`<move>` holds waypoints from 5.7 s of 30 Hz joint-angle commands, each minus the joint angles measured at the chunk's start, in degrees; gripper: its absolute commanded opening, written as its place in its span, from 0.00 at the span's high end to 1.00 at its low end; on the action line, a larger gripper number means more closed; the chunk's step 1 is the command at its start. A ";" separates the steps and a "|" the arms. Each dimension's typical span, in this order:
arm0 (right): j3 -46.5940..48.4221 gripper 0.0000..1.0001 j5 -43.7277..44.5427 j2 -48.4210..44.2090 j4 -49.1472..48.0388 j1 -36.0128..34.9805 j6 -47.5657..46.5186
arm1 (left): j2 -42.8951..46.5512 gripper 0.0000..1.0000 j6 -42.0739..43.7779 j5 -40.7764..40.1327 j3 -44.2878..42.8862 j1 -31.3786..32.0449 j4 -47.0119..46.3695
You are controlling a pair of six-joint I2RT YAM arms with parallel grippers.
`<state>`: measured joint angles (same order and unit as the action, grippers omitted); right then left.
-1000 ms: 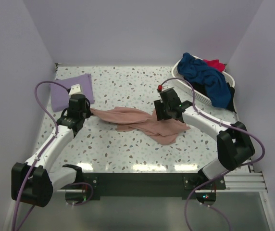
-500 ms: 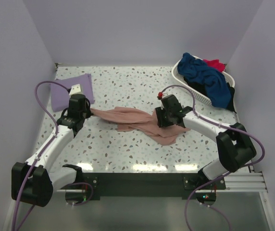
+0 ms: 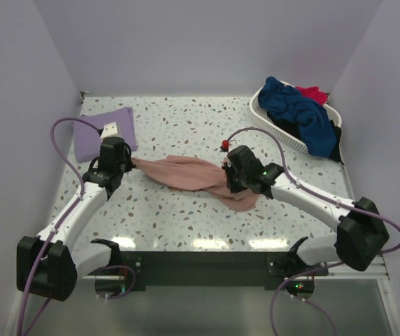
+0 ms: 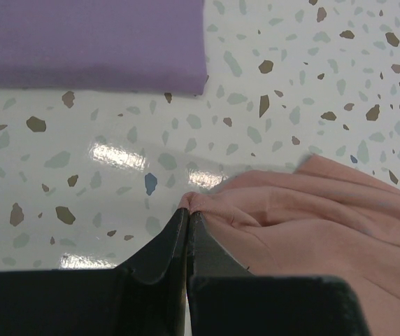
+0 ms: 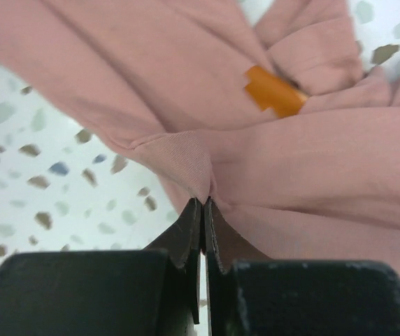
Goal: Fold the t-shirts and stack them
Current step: Flatten the tshirt out
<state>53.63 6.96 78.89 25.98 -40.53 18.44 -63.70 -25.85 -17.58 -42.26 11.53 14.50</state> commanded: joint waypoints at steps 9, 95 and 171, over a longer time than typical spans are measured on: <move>-4.15 0.71 -1.78 -6.99 12.95 -7.63 6.80 | -0.54 1.00 1.24 -0.61 0.07 -0.54 -1.58; 4.55 1.00 9.82 -13.14 6.80 16.80 -5.16 | 0.68 1.00 1.23 -0.78 -2.21 -0.81 0.00; 65.89 1.00 10.53 5.73 0.48 18.21 -20.46 | -12.14 1.00 10.64 13.19 -47.82 -2.04 9.14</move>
<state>113.08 17.02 84.05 30.15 -22.55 -0.91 -76.77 -15.84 -1.17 -84.77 10.13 29.34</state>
